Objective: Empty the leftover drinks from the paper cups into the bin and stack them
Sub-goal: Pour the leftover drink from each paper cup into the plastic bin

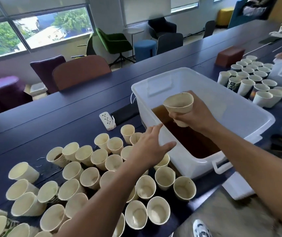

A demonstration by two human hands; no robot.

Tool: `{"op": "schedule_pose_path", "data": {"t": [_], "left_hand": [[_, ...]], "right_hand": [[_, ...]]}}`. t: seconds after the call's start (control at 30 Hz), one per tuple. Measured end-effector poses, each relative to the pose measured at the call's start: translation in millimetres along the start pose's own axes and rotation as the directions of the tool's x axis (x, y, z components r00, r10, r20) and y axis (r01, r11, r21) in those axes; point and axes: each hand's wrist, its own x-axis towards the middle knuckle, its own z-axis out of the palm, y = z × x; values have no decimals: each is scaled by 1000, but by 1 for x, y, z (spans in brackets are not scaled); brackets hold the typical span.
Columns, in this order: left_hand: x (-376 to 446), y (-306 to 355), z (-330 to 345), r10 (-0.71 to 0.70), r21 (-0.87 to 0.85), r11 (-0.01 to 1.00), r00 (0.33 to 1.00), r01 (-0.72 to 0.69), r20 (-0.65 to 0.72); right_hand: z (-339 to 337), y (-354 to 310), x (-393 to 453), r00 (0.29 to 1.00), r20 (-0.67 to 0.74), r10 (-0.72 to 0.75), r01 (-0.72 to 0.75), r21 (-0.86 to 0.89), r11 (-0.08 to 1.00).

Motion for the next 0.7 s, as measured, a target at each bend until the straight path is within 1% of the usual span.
{"op": "schedule_pose_path", "data": {"t": [0.07,0.17,0.23,0.33,0.47,0.7], "left_hand": [[-3,0,5,-8,44,999,999,7,33],[-5,-3,9,19,91,996,1000,-18,-6],[-3,-2,9,29,122,992,999,-26,-23],[-1,0,7,52,162,986,999,-48,-17],[1,2,4,37,259,965,999,-39,10],[1,7,2,13,303,953,1000,-19,24]], "right_hand": [[-6,8,3,1000,11,7,-6,-53,999],[-11,18,6,1000,-4,20,-20,-137,990],[-13,22,8,1000,9,18,-16,-225,974],[-13,27,11,999,42,12,4,-357,934],[-9,33,14,998,67,14,21,-496,868],[-7,44,18,994,112,-14,82,-632,771]]}}
